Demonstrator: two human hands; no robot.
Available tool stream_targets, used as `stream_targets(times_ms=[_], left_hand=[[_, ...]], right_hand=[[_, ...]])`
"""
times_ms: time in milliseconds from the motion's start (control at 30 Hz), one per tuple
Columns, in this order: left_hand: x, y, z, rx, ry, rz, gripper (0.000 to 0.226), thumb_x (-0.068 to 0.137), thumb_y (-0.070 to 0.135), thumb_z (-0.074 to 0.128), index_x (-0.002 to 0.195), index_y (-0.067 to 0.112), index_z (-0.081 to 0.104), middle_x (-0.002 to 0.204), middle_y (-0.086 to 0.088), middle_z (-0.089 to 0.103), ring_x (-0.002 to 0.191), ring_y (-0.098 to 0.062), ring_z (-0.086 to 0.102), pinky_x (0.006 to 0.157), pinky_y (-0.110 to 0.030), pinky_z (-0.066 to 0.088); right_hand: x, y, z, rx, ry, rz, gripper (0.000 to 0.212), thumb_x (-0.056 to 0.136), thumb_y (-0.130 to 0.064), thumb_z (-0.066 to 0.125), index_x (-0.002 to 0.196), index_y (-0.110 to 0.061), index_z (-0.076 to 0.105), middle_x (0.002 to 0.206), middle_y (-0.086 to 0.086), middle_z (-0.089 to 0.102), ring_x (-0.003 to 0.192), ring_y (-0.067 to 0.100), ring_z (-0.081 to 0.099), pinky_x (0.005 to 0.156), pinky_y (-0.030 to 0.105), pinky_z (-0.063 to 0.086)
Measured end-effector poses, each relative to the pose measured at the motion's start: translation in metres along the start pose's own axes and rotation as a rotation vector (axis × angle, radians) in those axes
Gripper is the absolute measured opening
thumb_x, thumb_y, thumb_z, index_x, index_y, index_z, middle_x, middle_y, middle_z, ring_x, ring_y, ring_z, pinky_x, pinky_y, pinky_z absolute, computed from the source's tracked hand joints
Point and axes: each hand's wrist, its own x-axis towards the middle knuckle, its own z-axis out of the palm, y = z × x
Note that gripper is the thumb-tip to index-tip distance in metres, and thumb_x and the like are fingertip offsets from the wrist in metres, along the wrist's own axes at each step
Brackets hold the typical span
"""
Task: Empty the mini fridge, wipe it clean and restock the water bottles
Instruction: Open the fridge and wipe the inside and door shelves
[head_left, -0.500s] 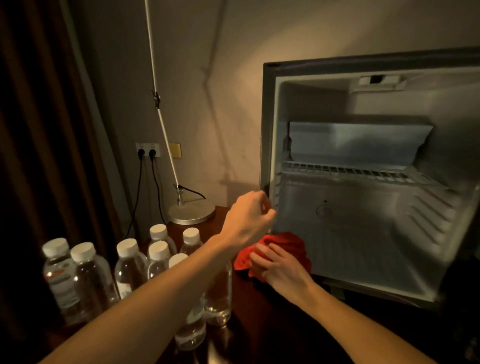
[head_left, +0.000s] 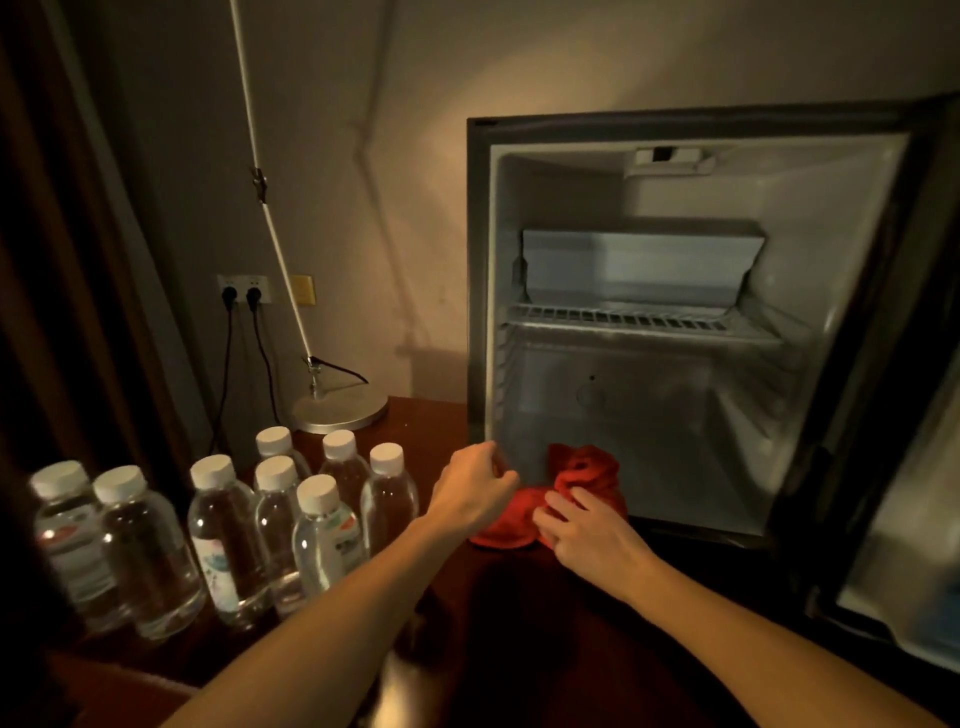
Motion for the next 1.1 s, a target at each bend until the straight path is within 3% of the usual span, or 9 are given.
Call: stream_targets(times_ms=[100, 167, 300, 400, 533, 667, 833, 967, 1100], left_hand=[[-0.007, -0.006, 0.003, -0.001, -0.042, -0.030, 0.008, 0.083, 0.030, 0.060, 0.077, 0.027, 0.055, 0.081, 0.007, 0.061, 0.081, -0.018, 0.061, 0.066, -0.031, 0.046], [-0.007, -0.009, 0.002, -0.005, -0.035, -0.031, 0.010, 0.085, 0.028, 0.059, 0.077, 0.028, 0.054, 0.081, 0.009, 0.060, 0.081, -0.017, 0.061, 0.067, -0.030, 0.046], [-0.005, -0.009, 0.002, -0.051, 0.006, -0.016, 0.006, 0.085, 0.028, 0.059, 0.080, 0.024, 0.058, 0.082, 0.009, 0.062, 0.077, -0.012, 0.060, 0.068, -0.032, 0.050], [-0.004, -0.016, 0.005, -0.044, 0.064, 0.011, 0.003, 0.086, 0.026, 0.056, 0.085, 0.024, 0.059, 0.089, 0.005, 0.063, 0.083, -0.014, 0.060, 0.072, -0.032, 0.048], [-0.006, -0.026, 0.008, -0.080, 0.151, -0.009, 0.009, 0.092, 0.026, 0.051, 0.095, 0.021, 0.058, 0.098, 0.003, 0.059, 0.091, -0.017, 0.058, 0.082, -0.037, 0.048], [-0.007, -0.019, 0.019, -0.163, 0.073, 0.024, 0.017, 0.099, 0.040, 0.047, 0.104, 0.026, 0.056, 0.103, 0.010, 0.056, 0.093, -0.006, 0.055, 0.083, -0.029, 0.046], [-0.004, -0.019, 0.037, -0.178, 0.032, 0.042, 0.022, 0.099, 0.043, 0.046, 0.099, 0.023, 0.056, 0.102, 0.006, 0.058, 0.095, -0.012, 0.057, 0.086, -0.034, 0.047], [-0.007, -0.018, 0.049, -0.115, -0.004, 0.058, 0.023, 0.096, 0.042, 0.050, 0.092, 0.021, 0.057, 0.094, 0.004, 0.061, 0.090, -0.016, 0.060, 0.083, -0.039, 0.049], [-0.014, -0.008, 0.060, -0.092, -0.032, 0.137, 0.022, 0.094, 0.040, 0.055, 0.090, 0.018, 0.058, 0.092, 0.001, 0.063, 0.087, -0.018, 0.061, 0.081, -0.039, 0.049]], right_hand=[[-0.020, 0.007, 0.010, 0.029, 0.095, 0.016, 0.031, 0.079, -0.018, 0.046, 0.071, -0.019, 0.076, 0.097, -0.004, 0.066, 0.094, 0.025, 0.063, 0.074, 0.036, 0.047], [-0.026, 0.008, 0.011, 0.071, 0.157, 0.062, 0.028, 0.081, -0.018, 0.048, 0.080, -0.018, 0.075, 0.100, -0.001, 0.066, 0.095, 0.026, 0.061, 0.075, 0.037, 0.040], [-0.008, 0.001, -0.006, 0.163, 0.333, 0.061, 0.043, 0.083, -0.019, 0.041, 0.112, -0.014, 0.072, 0.117, 0.001, 0.067, 0.104, 0.023, 0.063, 0.084, 0.037, 0.053], [0.026, -0.016, -0.022, 0.172, 0.398, -0.014, 0.039, 0.083, -0.016, 0.045, 0.111, -0.015, 0.072, 0.111, 0.004, 0.070, 0.104, 0.024, 0.063, 0.087, 0.037, 0.053], [0.063, -0.037, -0.021, 0.247, 0.258, -0.040, 0.041, 0.080, -0.019, 0.047, 0.113, -0.018, 0.071, 0.117, 0.009, 0.068, 0.110, 0.029, 0.060, 0.101, 0.041, 0.044], [0.062, -0.036, -0.008, 0.117, 0.062, -0.037, 0.068, 0.083, -0.018, 0.013, 0.143, -0.012, 0.045, 0.149, 0.013, 0.043, 0.138, 0.031, 0.039, 0.114, 0.043, 0.033], [0.039, -0.011, 0.003, 0.204, 0.070, -0.025, 0.041, 0.078, -0.022, 0.041, 0.101, -0.020, 0.076, 0.110, 0.005, 0.071, 0.111, 0.024, 0.062, 0.094, 0.037, 0.051], [0.003, 0.001, 0.011, 0.199, 0.246, 0.086, 0.034, 0.077, -0.018, 0.043, 0.082, -0.018, 0.076, 0.100, 0.004, 0.069, 0.098, 0.024, 0.064, 0.084, 0.036, 0.050], [-0.024, 0.018, 0.006, 0.227, 0.244, 0.253, 0.023, 0.073, -0.021, 0.044, 0.069, -0.019, 0.066, 0.088, 0.003, 0.064, 0.085, 0.025, 0.059, 0.072, 0.037, 0.048]])
